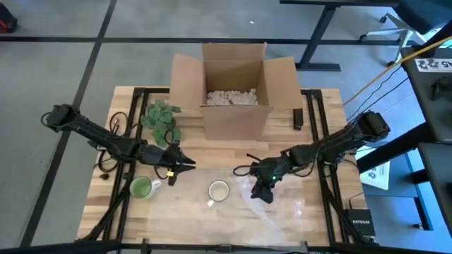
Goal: Wrap mug
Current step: Wrap the blue mug in bubble wrap
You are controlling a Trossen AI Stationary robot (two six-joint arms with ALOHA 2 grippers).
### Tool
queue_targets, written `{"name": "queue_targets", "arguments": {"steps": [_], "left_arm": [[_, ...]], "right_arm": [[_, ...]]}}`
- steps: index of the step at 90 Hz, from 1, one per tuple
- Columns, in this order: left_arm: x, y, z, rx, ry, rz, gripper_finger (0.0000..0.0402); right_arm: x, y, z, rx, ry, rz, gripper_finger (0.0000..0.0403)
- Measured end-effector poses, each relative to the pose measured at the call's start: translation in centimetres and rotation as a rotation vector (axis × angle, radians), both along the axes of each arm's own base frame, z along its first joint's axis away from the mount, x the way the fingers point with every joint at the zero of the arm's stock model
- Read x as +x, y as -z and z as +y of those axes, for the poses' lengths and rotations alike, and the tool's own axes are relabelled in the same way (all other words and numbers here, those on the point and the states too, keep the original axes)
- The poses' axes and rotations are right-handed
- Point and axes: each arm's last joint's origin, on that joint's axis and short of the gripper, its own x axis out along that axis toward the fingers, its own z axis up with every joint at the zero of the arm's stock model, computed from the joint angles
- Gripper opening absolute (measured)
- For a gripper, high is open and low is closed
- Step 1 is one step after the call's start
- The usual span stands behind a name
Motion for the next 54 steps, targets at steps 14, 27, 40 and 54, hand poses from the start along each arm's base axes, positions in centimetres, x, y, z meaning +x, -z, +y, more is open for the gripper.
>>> {"name": "queue_targets", "arguments": {"steps": [14,27,40,54], "left_arm": [[0.0,0.0,0.0,0.0,0.0,0.001,0.0079],[-0.1,0.2,0.0,0.003,-0.002,0.022,0.0079],[-0.1,0.2,0.0,0.001,-0.003,0.022,0.0079],[-0.1,0.2,0.0,0.0,-0.002,0.018,0.0079]], "right_arm": [[-0.8,1.8,-0.3,-0.045,0.021,0.195,0.0127],[-0.9,3.2,0.9,-0.043,-0.035,0.25,0.0127],[-0.3,3.7,2.7,0.063,-0.114,0.213,0.0127],[0.2,3.7,3.4,0.057,-0.107,0.132,0.0127]]}}
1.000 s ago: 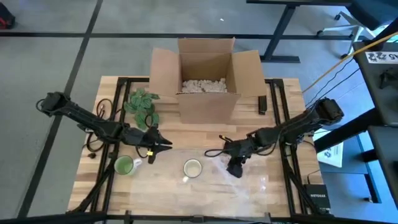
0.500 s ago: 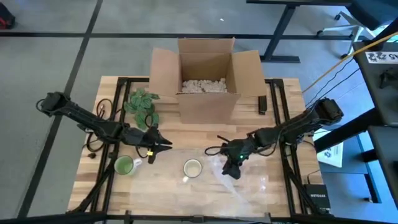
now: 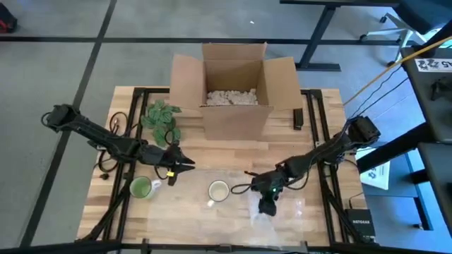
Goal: Wrap mug
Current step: Wrap the blue mug in bubble wrap
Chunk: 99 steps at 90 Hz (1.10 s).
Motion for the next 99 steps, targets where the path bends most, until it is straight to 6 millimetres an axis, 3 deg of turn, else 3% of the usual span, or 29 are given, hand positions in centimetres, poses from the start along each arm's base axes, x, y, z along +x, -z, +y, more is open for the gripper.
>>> {"name": "queue_targets", "arguments": {"steps": [17,52,70,83,99], "left_arm": [[0.0,0.0,0.0,-0.017,-0.006,-0.002,0.0079],[0.0,0.0,-0.1,-0.021,-0.002,0.003,0.0079],[-0.1,0.0,-0.1,-0.021,-0.001,0.003,0.0079],[0.0,0.0,-0.1,-0.021,-0.002,0.003,0.0079],[-0.1,0.0,-0.2,-0.028,-0.001,0.004,0.0079]], "right_arm": [[0.9,-0.2,-0.8,-0.127,0.091,-0.133,0.0127],[1.4,-0.6,-0.9,-0.104,0.176,-0.169,0.0127],[2.6,-2.5,-0.4,-0.086,0.193,-0.217,0.0127],[3.8,-3.8,0.0,-0.181,0.202,-0.118,0.0127],[6.6,-5.7,1.1,-0.298,0.171,-0.024,0.0127]]}}
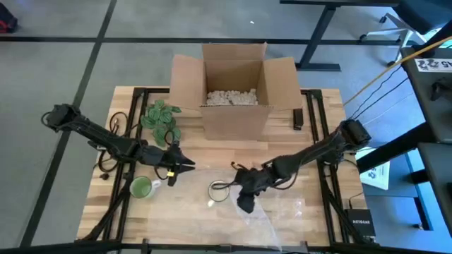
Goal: Wrap mug
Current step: Wrap the blue mug in bubble wrap
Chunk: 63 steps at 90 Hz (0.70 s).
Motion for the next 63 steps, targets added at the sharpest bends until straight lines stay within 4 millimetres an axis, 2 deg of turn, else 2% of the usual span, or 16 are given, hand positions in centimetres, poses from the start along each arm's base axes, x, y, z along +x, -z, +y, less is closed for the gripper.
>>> {"name": "queue_targets", "arguments": {"steps": [9,25,39,55,63], "left_arm": [[-0.1,0.0,-0.3,-0.002,0.015,0.001,0.0079],[-0.5,0.0,-1.3,-0.008,0.069,0.004,0.0079],[-0.9,0.0,-2.2,-0.031,0.108,0.008,0.0079],[-1.3,0.1,-3.1,-0.055,0.148,0.016,0.0079],[-1.5,0.2,-3.5,-0.069,0.16,0.032,0.0079]], "right_arm": [[1.9,-0.9,0.8,-0.033,-0.003,0.025,0.0127],[3.8,-0.5,2.8,-0.08,0.023,0.102,0.0127],[4.1,1.0,4.4,-0.112,0.074,0.197,0.0127],[4.5,2.6,5.0,-0.123,0.124,0.22,0.0125],[4.4,2.9,4.9,-0.138,0.137,0.248,0.0105]]}}
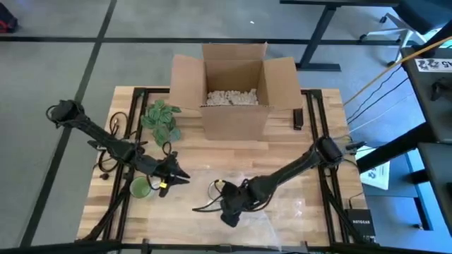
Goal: Wrap mug
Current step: Wrap the blue mug in bubble wrap
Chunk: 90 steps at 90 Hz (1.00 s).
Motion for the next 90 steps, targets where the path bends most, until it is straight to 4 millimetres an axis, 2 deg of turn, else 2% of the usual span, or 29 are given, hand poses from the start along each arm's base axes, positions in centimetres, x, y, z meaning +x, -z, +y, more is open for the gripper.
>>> {"name": "queue_targets", "arguments": {"steps": [16,39,48,64,75,90], "left_arm": [[-0.4,0.0,-0.7,-0.016,0.033,0.001,0.0079],[-0.9,0.0,-1.5,-0.028,0.068,0.005,0.0079],[-0.9,-0.1,-1.5,-0.011,0.061,-0.006,0.0079],[-1.5,-0.6,-0.9,0.03,0.005,-0.023,0.0079],[-2.1,-1.0,-0.3,0.045,-0.02,-0.027,0.0079],[-3.0,-1.8,0.4,0.046,-0.036,-0.051,0.0079]], "right_arm": [[0.1,0.1,0.0,-0.023,-0.007,-0.014,0.0011],[-0.5,-0.2,0.2,-0.048,0.016,0.002,0.0001],[-1.6,-1.8,0.0,-0.11,0.046,0.017,0.0],[-2.4,-6.0,-0.3,-0.198,0.074,-0.034,0.0],[-1.9,-8.2,-0.7,-0.24,0.048,-0.096,0.0],[-0.5,-10.2,-1.6,-0.29,0.023,-0.219,0.0]]}}
